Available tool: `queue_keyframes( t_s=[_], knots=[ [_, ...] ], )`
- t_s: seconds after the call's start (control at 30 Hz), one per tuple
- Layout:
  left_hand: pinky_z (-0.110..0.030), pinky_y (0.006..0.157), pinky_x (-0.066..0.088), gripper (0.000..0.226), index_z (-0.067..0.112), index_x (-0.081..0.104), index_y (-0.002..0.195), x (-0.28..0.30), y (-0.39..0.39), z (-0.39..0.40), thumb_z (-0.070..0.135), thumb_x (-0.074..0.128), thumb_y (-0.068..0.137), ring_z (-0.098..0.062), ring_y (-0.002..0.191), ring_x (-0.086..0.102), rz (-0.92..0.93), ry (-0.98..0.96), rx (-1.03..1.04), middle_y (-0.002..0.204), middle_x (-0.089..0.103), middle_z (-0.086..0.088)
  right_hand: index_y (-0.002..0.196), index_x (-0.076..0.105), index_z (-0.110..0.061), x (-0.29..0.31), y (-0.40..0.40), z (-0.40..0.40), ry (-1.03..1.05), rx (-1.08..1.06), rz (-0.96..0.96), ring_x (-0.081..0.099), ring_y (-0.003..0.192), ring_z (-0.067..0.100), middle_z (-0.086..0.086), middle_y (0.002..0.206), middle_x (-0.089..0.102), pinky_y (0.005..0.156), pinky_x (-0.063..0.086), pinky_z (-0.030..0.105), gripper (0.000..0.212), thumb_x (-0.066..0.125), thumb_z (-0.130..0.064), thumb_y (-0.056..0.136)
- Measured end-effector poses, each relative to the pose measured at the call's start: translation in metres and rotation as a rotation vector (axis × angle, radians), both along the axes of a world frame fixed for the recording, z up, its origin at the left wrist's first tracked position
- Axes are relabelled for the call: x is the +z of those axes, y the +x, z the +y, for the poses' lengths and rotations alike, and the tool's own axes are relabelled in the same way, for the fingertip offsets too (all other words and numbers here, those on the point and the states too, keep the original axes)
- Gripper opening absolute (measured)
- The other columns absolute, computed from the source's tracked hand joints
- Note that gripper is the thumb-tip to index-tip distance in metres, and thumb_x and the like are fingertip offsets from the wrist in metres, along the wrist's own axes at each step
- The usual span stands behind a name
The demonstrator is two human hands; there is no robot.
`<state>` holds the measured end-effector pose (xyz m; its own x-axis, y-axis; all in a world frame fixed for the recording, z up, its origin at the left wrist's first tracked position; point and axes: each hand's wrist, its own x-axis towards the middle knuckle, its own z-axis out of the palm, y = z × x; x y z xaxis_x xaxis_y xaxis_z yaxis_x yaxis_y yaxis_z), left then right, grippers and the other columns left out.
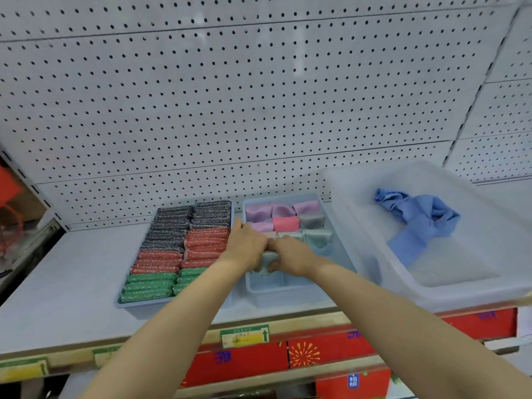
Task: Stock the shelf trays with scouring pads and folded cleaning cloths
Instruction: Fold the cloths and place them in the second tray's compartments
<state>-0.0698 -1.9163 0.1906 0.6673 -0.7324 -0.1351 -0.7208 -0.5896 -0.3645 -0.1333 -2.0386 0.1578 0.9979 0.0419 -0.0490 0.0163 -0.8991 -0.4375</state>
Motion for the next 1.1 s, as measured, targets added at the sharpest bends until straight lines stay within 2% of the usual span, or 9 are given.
queue_keyframes(
  t_s=[0.13,0.2,0.33,0.47,0.53,0.63,0.73,0.97,1.1],
  knots=[
    [-0.036,0.095,0.031,0.037,0.029,0.068,0.106,0.021,0.002,-0.002,0.052,0.071,0.077,-0.022,0.105,0.058,0.086,0.001,-0.005,0.104,0.068,0.003,0.107,0.064,-0.026,0.013,-0.007,-0.014,0.025,-0.042,-0.015,0.064,0.091,0.022,-0.002,0.102,0.07,0.079,0.053,0.041,0.028,0.066,-0.028,0.079],
    [-0.031,0.086,0.038,0.038,0.031,0.066,0.108,0.042,0.004,-0.005,0.057,0.066,0.081,-0.02,0.103,0.06,0.196,-0.067,0.029,0.108,0.065,0.005,0.105,0.063,-0.025,0.029,-0.01,-0.027,0.01,-0.132,-0.095,0.064,0.092,0.023,-0.002,0.102,0.069,0.082,0.052,0.041,0.024,0.064,-0.035,0.083],
    [-0.028,0.07,0.041,0.047,0.026,0.062,0.113,0.08,0.0,-0.034,0.064,0.049,0.089,-0.021,0.097,0.06,0.225,-0.171,0.025,0.108,0.064,0.001,0.127,0.057,-0.023,0.069,-0.037,-0.071,-0.21,-0.334,-0.297,0.057,0.112,0.023,0.0,0.123,0.064,0.099,0.035,0.035,0.041,0.058,-0.038,0.089],
    [-0.028,0.064,0.04,0.033,0.021,0.06,0.111,0.095,-0.015,-0.083,0.047,0.047,0.096,-0.022,0.093,0.06,0.178,-0.205,-0.087,0.113,0.066,-0.003,0.136,0.048,-0.019,0.09,-0.075,-0.125,-0.319,-0.512,-0.35,0.052,0.12,0.026,0.005,0.129,0.059,0.104,0.028,0.037,0.049,0.057,-0.037,0.091],
    [-0.029,0.068,0.038,0.033,0.023,0.059,0.116,0.101,-0.028,-0.108,0.046,0.048,0.095,-0.024,0.099,0.057,0.169,-0.238,-0.148,0.118,0.062,-0.003,0.138,0.047,-0.018,0.1,-0.093,-0.148,-0.362,-0.593,-0.365,0.052,0.12,0.025,0.005,0.13,0.058,0.103,0.027,0.037,0.051,0.057,-0.036,0.091],
    [-0.033,0.084,0.038,0.047,0.026,0.053,0.133,0.1,-0.052,-0.153,0.052,0.05,0.095,-0.026,0.116,0.052,0.17,-0.245,-0.227,0.127,0.056,-0.004,0.137,0.047,-0.018,0.113,-0.123,-0.183,-0.444,-0.685,-0.371,0.051,0.121,0.024,0.004,0.13,0.058,0.101,0.027,0.036,0.051,0.056,-0.035,0.09],
    [-0.036,0.096,0.038,0.046,0.024,0.05,0.136,0.092,-0.074,-0.2,0.048,0.049,0.097,-0.028,0.121,0.05,0.139,-0.208,-0.267,0.131,0.055,-0.006,0.138,0.045,-0.02,0.122,-0.145,-0.213,-0.497,-0.734,-0.352,0.049,0.124,0.022,0.002,0.133,0.056,0.102,0.026,0.036,0.052,0.057,-0.036,0.09],
    [-0.035,0.093,0.046,0.033,0.011,0.06,0.124,0.022,-0.111,-0.283,0.022,0.05,0.095,-0.03,0.118,0.059,0.318,-0.115,-0.169,0.129,0.061,-0.011,0.137,0.044,-0.02,0.123,-0.186,-0.274,-0.547,-0.787,-0.339,0.05,0.121,0.02,-0.001,0.127,0.058,0.103,0.028,0.034,0.051,0.055,-0.037,0.09],
    [-0.04,0.096,0.049,0.045,0.007,0.058,0.129,-0.013,-0.119,-0.296,0.027,0.065,0.089,-0.032,0.119,0.058,0.433,0.06,-0.006,0.131,0.059,-0.013,0.138,0.042,-0.02,0.115,-0.198,-0.296,-0.523,-0.792,-0.337,0.05,0.121,0.021,-0.001,0.126,0.058,0.102,0.026,0.033,0.05,0.053,-0.036,0.092]
  ],
)
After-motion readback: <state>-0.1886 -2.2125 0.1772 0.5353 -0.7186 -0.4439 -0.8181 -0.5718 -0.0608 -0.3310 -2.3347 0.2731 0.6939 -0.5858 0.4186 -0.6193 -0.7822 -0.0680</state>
